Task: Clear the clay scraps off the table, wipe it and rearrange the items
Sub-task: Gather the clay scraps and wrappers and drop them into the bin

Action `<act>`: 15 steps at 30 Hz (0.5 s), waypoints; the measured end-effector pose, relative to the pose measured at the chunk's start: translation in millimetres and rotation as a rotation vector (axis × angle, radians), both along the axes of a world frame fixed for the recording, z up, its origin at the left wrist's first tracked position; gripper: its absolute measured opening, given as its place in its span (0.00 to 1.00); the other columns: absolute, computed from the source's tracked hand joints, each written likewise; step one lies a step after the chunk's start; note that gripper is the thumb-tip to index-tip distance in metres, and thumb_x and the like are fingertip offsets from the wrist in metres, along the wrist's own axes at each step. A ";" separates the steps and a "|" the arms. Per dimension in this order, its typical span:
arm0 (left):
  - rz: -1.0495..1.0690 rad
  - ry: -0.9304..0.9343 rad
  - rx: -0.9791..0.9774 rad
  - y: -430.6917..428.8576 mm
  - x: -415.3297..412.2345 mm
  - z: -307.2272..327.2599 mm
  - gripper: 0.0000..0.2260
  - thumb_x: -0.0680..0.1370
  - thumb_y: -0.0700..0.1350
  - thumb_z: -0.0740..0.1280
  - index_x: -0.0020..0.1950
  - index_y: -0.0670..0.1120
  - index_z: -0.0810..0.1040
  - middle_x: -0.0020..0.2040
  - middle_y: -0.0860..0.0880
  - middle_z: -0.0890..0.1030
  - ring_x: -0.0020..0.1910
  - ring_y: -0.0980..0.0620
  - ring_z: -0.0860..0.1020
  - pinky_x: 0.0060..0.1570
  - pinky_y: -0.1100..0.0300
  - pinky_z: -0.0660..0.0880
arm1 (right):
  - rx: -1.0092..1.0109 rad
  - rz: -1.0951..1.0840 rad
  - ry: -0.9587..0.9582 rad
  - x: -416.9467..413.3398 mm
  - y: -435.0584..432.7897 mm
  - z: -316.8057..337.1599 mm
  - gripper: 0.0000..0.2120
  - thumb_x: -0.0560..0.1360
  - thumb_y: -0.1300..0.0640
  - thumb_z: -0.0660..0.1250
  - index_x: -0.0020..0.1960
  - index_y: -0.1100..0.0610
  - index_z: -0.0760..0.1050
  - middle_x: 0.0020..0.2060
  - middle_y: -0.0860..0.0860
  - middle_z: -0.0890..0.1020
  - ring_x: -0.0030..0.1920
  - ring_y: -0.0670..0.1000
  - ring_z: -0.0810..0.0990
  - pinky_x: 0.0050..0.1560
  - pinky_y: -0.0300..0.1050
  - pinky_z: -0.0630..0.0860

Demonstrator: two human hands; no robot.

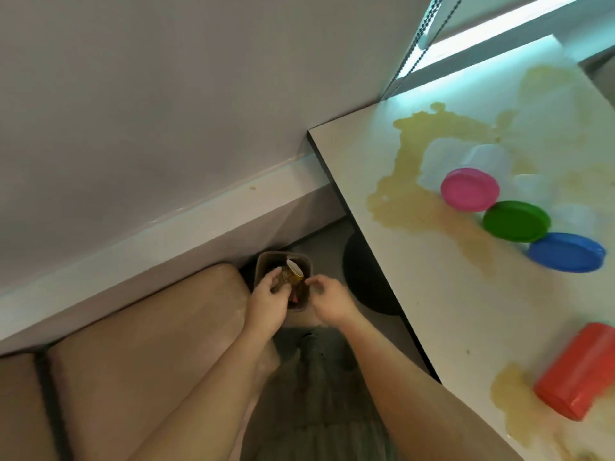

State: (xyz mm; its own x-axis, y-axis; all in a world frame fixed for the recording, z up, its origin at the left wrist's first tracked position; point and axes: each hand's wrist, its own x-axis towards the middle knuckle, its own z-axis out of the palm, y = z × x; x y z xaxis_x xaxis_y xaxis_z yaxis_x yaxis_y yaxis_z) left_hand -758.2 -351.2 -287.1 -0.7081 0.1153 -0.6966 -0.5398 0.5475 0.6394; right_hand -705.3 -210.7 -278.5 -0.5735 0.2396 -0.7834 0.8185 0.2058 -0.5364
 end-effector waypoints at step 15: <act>-0.288 0.248 0.165 100.9 58.1 164.6 0.14 0.84 0.48 0.64 0.70 0.57 0.75 0.64 0.55 0.78 0.60 0.54 0.79 0.64 0.50 0.76 | 0.158 -0.296 0.335 96.9 71.8 180.9 0.16 0.79 0.62 0.61 0.63 0.49 0.79 0.62 0.47 0.81 0.58 0.49 0.81 0.64 0.52 0.78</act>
